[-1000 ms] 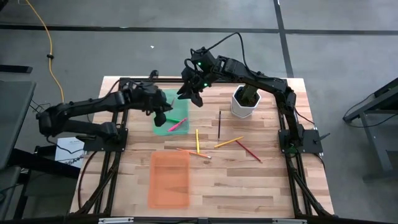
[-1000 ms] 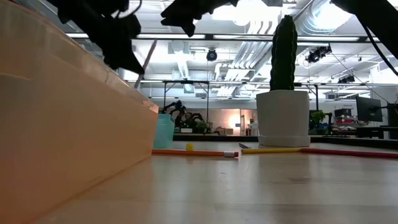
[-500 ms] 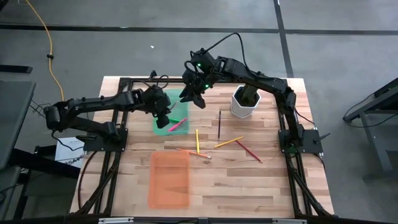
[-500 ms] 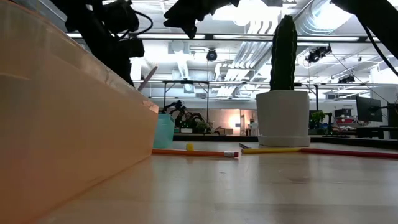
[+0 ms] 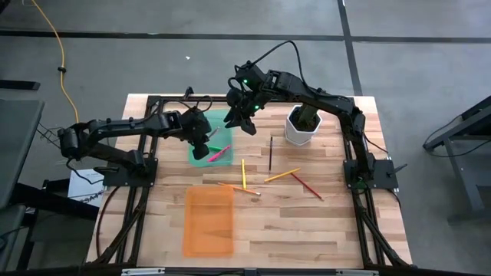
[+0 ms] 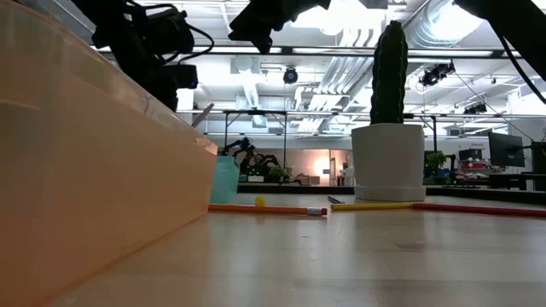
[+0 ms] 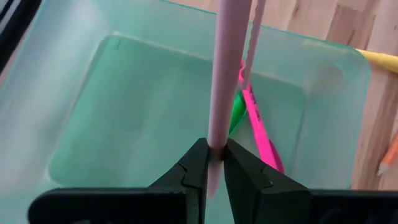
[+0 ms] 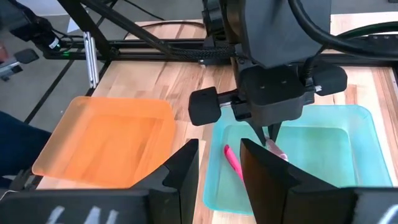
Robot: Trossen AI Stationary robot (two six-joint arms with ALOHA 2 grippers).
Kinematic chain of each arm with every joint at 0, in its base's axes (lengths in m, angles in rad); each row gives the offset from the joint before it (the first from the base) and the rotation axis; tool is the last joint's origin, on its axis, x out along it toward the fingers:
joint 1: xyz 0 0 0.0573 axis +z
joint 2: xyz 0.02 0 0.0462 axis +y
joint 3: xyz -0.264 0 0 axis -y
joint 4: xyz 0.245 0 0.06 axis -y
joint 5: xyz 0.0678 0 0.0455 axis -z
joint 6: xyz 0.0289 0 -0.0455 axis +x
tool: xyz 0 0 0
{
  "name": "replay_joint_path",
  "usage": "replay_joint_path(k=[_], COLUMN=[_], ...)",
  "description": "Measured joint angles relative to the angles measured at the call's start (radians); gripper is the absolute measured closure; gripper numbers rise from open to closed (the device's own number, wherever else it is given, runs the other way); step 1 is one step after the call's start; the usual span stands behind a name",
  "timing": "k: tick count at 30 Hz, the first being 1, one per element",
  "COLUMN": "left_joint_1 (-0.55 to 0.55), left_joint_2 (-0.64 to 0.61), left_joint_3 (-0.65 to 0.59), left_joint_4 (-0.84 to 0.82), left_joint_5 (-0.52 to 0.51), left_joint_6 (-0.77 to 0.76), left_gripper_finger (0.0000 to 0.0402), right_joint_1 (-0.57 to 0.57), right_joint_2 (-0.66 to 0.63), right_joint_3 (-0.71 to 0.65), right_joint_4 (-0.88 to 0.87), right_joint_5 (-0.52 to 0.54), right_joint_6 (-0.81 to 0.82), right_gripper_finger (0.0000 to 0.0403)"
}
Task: Sort pens & pencils
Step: Put the pink pen into the green bin
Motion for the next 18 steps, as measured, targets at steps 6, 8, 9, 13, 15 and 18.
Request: replay_joint_path(k=[6, 8, 9, 13, 15, 18], left_joint_1=[0.021, 0.034, 0.040, 0.066, 0.067, 0.067], left_joint_2=[0.000, 0.000, 0.000, 0.000, 0.000, 0.000], left_joint_3=[0.000, 0.000, 0.000, 0.000, 0.000, 0.000], left_joint_4=[-0.019, -0.019, -0.019, -0.019, -0.018, -0.018], left_joint_5=[-0.003, -0.003, -0.002, 0.021, 0.021, 0.015], left_joint_6=[0.003, 0.005, 0.007, 0.024, 0.033, 0.043], left_gripper_finger=[0.0369, 0.0368, 0.0368, 0.0368, 0.0368, 0.0368], right_joint_1=[0.000, 0.000, 0.000, 0.000, 0.000, 0.000], right_joint_2=[0.000, 0.000, 0.000, 0.000, 0.000, 0.000], right_joint_3=[0.000, 0.000, 0.000, 0.000, 0.000, 0.000], right_joint_4=[-0.006, -0.011, -0.013, -0.023, -0.027, -0.033], right_joint_5=[0.000, 0.000, 0.000, 0.000, 0.000, 0.000], right_joint_6=[-0.011, -0.019, -0.023, -0.026, -0.026, -0.026], right_gripper_finger=[0.0292, 0.0292, 0.0292, 0.0292, 0.0292, 0.0292])
